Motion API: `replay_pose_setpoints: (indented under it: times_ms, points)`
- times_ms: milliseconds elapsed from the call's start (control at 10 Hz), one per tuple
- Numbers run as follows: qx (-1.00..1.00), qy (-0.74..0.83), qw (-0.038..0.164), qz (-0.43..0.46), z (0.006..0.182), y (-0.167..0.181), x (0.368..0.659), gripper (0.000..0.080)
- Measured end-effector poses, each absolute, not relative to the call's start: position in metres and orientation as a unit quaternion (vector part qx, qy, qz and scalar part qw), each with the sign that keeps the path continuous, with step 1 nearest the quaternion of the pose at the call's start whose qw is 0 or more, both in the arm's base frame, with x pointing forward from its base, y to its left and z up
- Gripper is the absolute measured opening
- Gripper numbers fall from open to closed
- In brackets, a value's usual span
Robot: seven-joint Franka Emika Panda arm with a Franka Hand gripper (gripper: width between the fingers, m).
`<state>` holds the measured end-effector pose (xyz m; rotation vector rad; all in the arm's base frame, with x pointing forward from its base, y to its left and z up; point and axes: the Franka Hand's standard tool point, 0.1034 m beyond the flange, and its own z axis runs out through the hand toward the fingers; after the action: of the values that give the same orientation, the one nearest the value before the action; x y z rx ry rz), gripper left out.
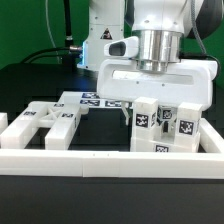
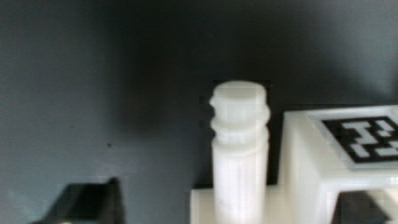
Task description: Assemble chair
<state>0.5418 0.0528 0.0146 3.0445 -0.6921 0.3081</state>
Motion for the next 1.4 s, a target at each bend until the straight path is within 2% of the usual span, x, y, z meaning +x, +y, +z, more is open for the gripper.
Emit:
replay_pose_setpoints:
  times_ms: [100, 200, 300, 700, 900, 1000, 1100, 1300, 1400]
  points:
    - [0.971, -0.219, 0.002, 0.098, 0.014, 0.053, 0.542, 0.0371]
    - [0.971, -0.219, 0.003, 0.098, 0.014, 0.053, 0.541, 0.0371]
    - [0.971, -0.218, 0.002, 0.099, 0.015, 0.054, 0.542, 0.0236]
    - [0.973, -0.211, 0.003, 0.096, 0.016, 0.053, 0.543, 0.0236]
    - [0.980, -0.189, -0.001, 0.066, 0.038, 0.037, 0.543, 0.0236]
    - [0.982, -0.182, -0.007, 0.051, 0.056, 0.028, 0.545, 0.0102]
    - [0.984, -0.175, -0.011, 0.045, 0.070, 0.022, 0.548, 0.0032]
    - [0.991, -0.128, -0.014, 0.037, 0.091, 0.006, 0.558, 0.0015]
    - [0.990, -0.133, -0.013, 0.039, 0.088, 0.008, 0.557, 0.0015]
